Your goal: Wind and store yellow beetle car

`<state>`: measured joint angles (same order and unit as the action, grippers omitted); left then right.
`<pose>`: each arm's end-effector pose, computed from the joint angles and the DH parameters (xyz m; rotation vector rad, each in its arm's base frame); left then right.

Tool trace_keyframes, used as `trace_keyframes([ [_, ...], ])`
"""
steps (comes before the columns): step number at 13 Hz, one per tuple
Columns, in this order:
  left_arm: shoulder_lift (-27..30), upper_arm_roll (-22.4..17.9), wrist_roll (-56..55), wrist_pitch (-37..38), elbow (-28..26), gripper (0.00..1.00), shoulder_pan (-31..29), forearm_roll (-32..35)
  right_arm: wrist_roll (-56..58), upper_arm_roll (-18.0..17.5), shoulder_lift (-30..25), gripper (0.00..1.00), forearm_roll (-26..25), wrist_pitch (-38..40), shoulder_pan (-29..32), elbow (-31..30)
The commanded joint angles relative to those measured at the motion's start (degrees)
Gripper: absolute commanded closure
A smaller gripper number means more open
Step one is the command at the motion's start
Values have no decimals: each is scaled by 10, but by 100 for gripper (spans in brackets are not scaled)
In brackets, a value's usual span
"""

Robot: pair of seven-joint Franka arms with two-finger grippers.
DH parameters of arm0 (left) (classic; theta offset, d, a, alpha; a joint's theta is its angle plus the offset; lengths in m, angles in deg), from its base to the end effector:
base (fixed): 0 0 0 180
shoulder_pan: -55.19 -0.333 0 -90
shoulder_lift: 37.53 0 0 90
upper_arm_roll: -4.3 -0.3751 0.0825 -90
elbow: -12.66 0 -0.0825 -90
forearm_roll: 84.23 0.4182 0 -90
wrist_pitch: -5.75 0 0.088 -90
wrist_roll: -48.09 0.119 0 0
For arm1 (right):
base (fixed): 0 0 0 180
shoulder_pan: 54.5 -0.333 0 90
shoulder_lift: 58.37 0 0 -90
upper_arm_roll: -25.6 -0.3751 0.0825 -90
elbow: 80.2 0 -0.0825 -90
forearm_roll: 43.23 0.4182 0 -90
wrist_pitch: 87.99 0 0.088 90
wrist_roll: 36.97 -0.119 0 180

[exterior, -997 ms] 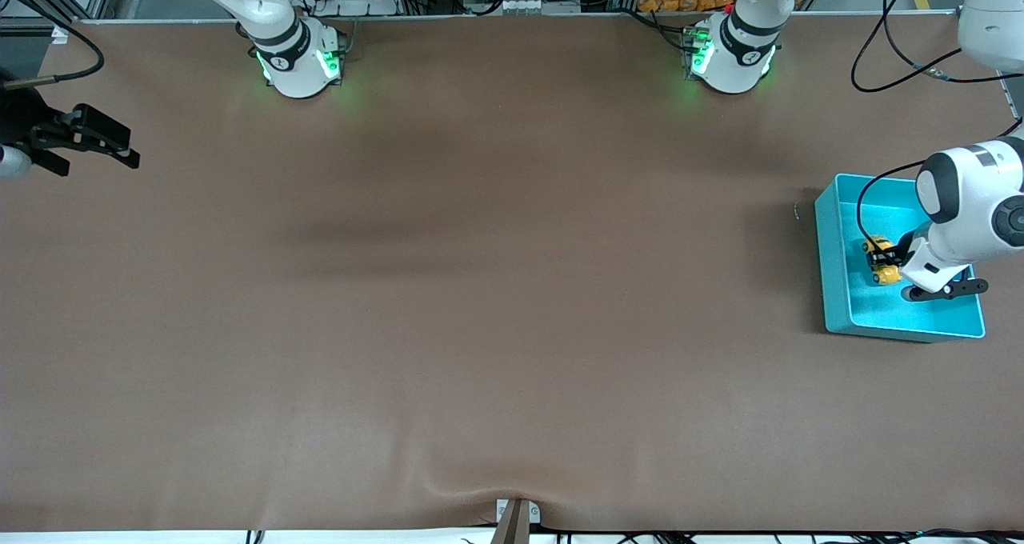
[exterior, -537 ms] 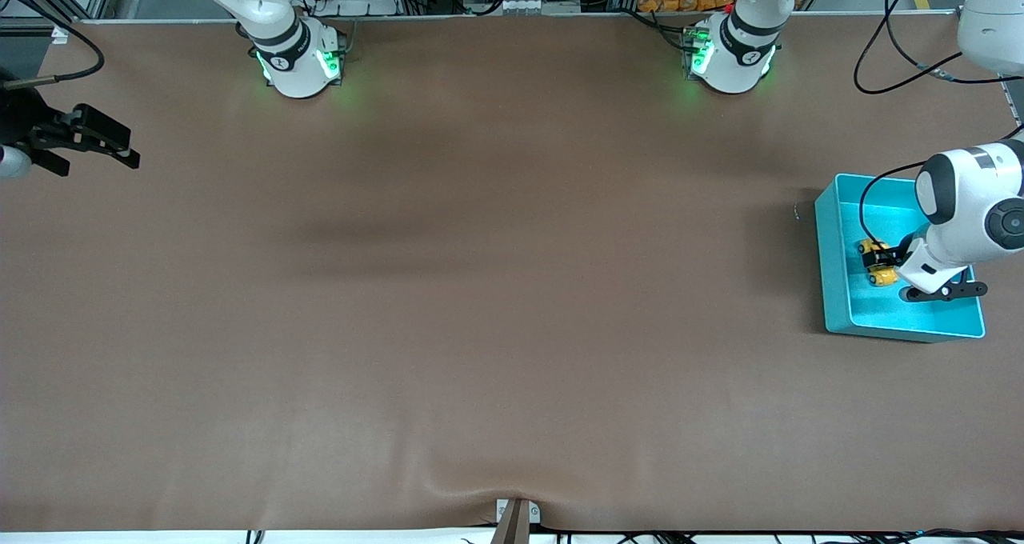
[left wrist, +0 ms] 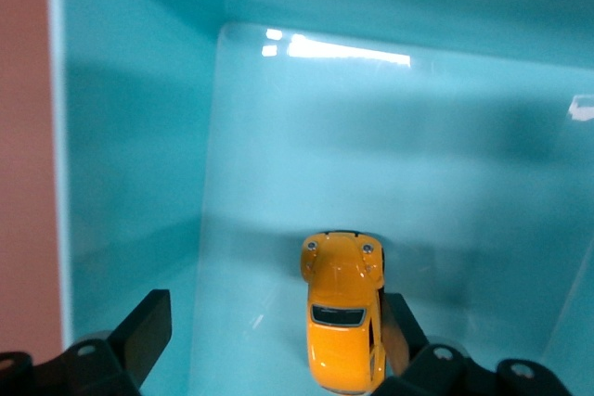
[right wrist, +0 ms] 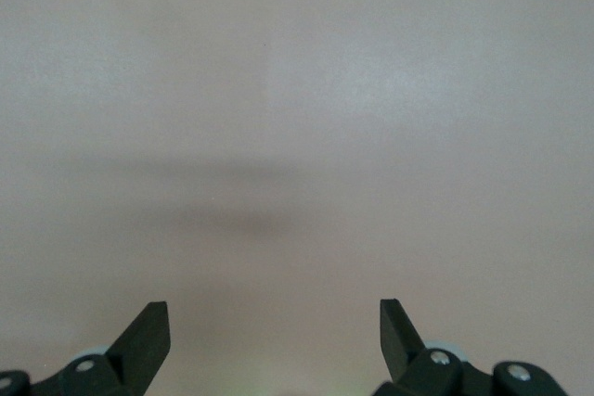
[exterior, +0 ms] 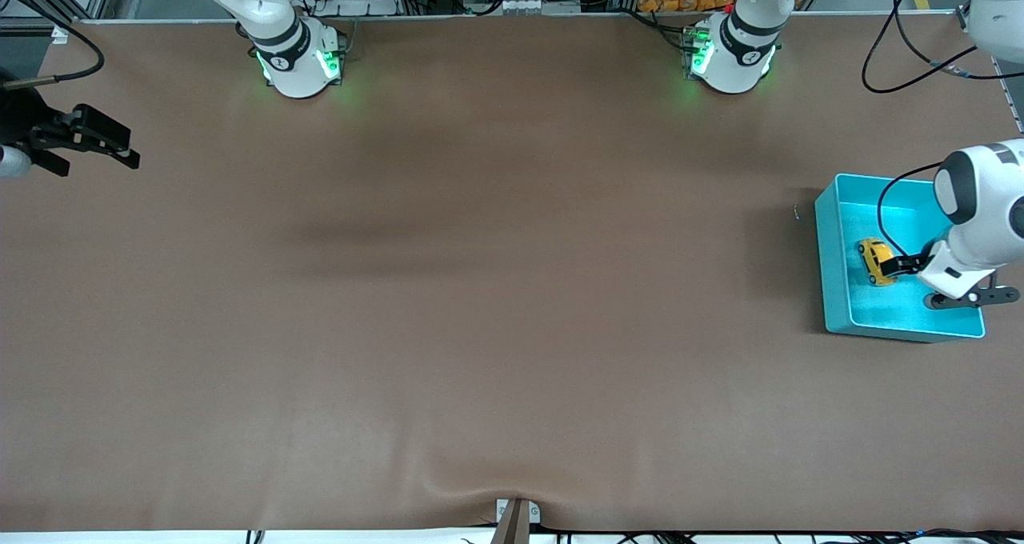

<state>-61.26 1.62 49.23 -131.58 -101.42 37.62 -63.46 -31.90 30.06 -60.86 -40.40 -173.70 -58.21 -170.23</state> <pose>0.6142 0.2311 0.2701 -2.8829 -0.0872 0.0847 0.5646 -0.0024 0.6901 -3.0846 -0.1210 0.0453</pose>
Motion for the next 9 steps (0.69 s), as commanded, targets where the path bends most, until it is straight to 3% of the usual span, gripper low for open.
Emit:
trace_keyframes([
  [1,38,8,-2,16,-5,0,-2,-11,-1,6,-16,0,-4,-6,-9,-15],
  [4,80,15,6,112,33,0,10,-56,-1,6,-16,0,-4,-6,-9,-14],
  [9,121,93,6,355,189,0,32,-107,-1,6,-16,0,-3,-7,-9,-13],
])
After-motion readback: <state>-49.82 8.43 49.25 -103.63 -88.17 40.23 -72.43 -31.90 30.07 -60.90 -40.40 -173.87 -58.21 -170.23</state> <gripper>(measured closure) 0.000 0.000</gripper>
